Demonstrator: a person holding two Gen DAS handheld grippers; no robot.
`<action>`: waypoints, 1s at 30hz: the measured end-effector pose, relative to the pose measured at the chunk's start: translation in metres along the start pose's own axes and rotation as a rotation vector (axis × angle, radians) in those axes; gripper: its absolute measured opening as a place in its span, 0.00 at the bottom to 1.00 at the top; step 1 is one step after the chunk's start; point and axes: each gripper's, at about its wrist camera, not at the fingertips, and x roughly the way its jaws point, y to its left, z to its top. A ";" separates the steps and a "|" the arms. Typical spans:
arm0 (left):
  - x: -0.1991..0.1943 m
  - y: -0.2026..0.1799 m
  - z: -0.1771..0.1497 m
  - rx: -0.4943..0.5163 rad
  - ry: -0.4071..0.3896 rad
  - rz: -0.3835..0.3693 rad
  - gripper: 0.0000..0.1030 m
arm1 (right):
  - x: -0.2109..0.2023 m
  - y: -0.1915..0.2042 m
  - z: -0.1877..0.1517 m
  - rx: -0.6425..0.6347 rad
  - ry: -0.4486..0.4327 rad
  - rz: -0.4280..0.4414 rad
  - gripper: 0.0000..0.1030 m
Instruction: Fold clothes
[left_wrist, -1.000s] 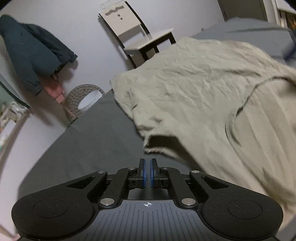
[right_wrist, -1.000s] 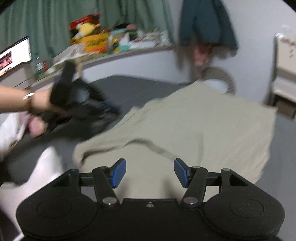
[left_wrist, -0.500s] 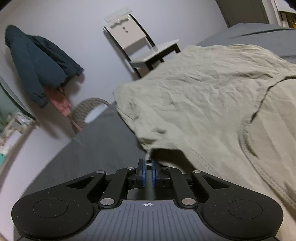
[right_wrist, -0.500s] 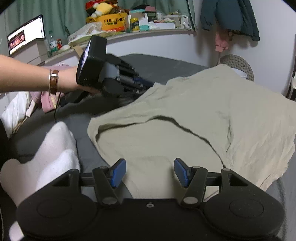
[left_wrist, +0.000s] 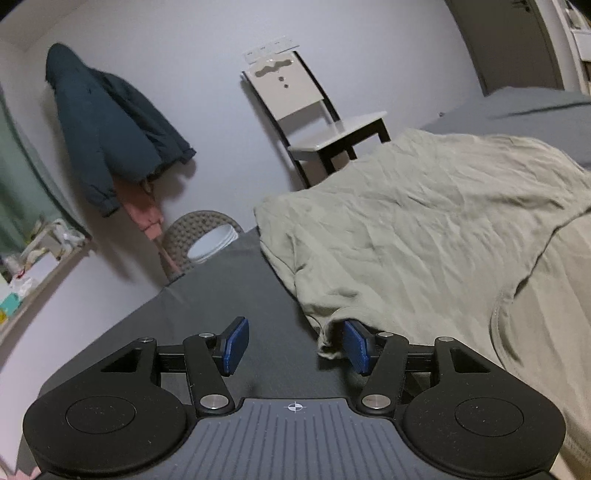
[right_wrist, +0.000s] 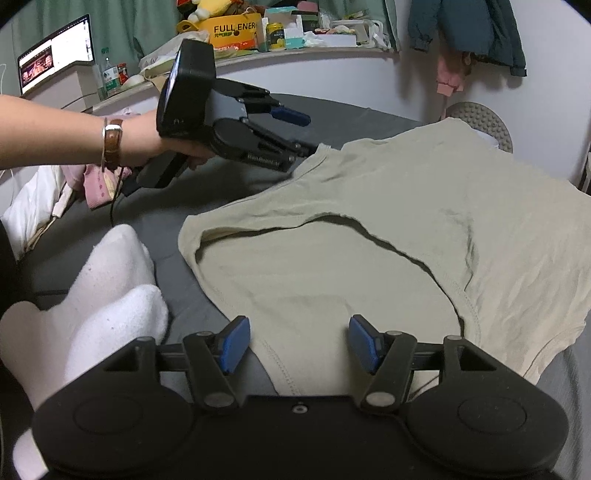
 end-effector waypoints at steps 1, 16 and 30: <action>0.002 -0.001 0.000 0.008 0.017 -0.012 0.54 | 0.000 0.000 -0.001 0.000 0.001 0.002 0.58; 0.020 -0.031 0.001 0.121 0.128 0.149 0.03 | 0.015 0.011 -0.011 -0.074 0.055 -0.015 0.68; 0.009 -0.005 -0.014 0.013 0.191 0.113 0.26 | 0.012 0.002 -0.010 0.000 0.055 0.013 0.71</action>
